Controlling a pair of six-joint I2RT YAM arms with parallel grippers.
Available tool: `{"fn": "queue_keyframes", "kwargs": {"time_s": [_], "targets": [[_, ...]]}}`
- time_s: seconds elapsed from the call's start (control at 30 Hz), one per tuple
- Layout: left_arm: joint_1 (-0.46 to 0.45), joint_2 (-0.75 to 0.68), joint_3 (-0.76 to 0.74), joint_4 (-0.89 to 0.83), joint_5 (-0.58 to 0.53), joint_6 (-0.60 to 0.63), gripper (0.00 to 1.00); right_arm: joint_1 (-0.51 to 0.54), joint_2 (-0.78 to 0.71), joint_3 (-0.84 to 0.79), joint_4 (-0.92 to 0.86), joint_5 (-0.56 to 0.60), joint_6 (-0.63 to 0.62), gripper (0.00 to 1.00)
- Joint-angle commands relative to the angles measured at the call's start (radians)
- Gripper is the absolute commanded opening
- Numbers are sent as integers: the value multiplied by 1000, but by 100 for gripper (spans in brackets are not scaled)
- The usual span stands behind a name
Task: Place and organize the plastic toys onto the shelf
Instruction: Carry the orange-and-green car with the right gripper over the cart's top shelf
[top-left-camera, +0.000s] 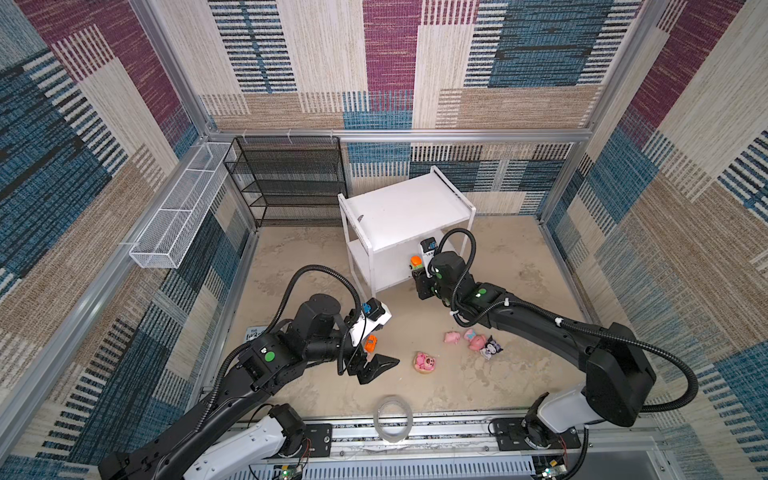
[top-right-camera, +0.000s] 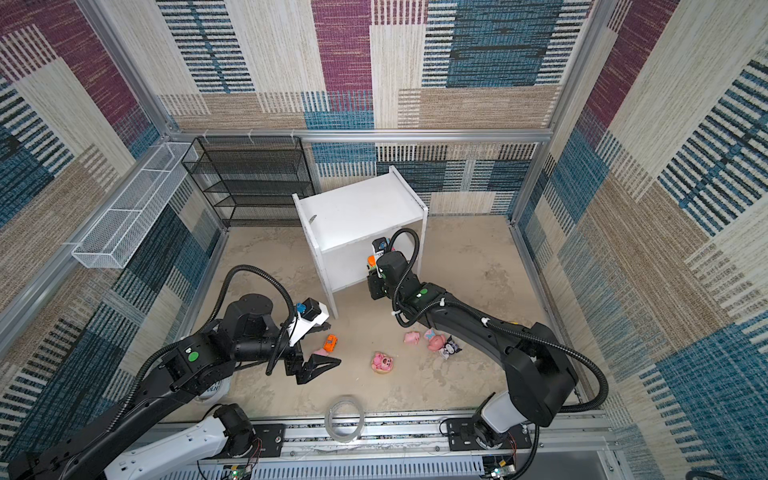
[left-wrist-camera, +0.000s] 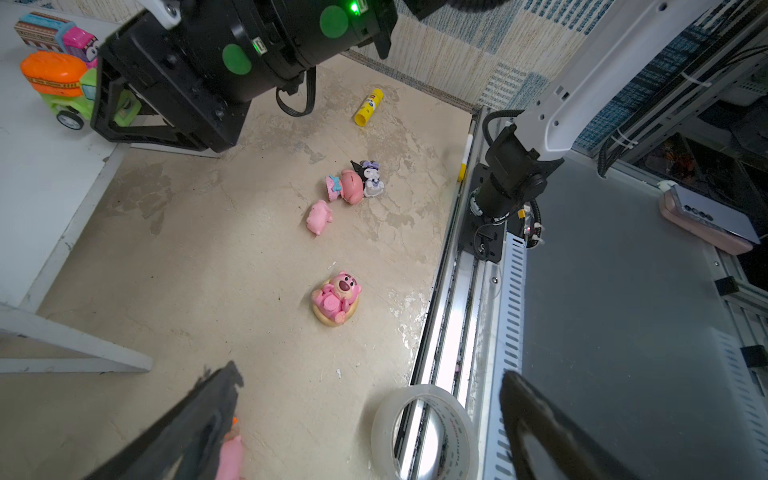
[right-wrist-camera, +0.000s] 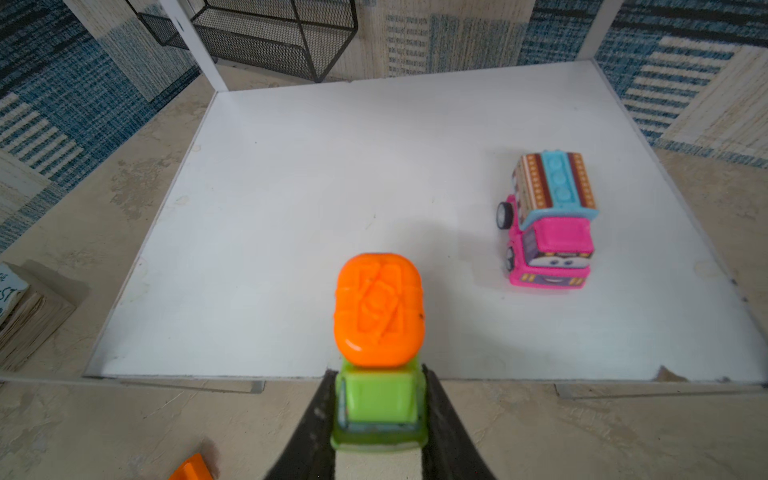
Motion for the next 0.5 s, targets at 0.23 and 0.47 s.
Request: {"fn": "queue_keyframes", "kwargs": {"time_s": [0.23,0.47], "targets": [[0,-1,0,15,9,16,99,-18,35,34,16,25,39,25],[0,-13,-3,15,4,15,99,-27,56,52,15,26,48,25]]}}
